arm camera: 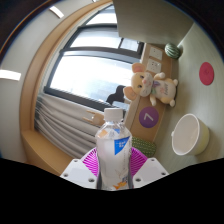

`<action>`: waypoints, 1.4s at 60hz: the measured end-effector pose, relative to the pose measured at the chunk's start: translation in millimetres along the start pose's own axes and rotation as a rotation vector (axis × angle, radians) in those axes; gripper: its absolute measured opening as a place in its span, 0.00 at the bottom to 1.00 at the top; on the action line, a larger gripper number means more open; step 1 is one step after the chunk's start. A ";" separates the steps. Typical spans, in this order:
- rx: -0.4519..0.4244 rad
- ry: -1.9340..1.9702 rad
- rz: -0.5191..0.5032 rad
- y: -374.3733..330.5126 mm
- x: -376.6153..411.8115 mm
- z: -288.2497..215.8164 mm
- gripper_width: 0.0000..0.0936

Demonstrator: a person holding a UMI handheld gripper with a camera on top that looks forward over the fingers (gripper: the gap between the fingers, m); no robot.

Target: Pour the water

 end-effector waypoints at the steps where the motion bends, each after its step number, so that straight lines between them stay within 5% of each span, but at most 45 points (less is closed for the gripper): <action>1: 0.000 -0.077 -0.007 0.6 0.9 0.6 0.38; 14: 0.037 -0.863 0.075 -5.4 45.2 -43.7 0.40; 26: -0.096 -1.271 0.310 -13.9 34.7 -137.8 0.40; 50: -0.130 -1.276 0.645 -33.3 -117.8 -260.6 0.40; 68: -0.097 -1.229 0.674 -35.8 -199.0 -266.9 0.42; 76: -0.176 -1.195 0.621 -41.8 -197.2 -270.2 0.42; 84: -0.162 -1.229 0.624 -38.2 -197.1 -267.3 0.48</action>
Point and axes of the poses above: the point between the fingertips, and its own axes, seen from behind it with the camera up: x to the left, z down, y forward, the way the camera looks, the point moved 2 cm from there along -y, backward, against the way the camera looks, and after that the axes turned 1 degree about -x, right-handed, at the moved point
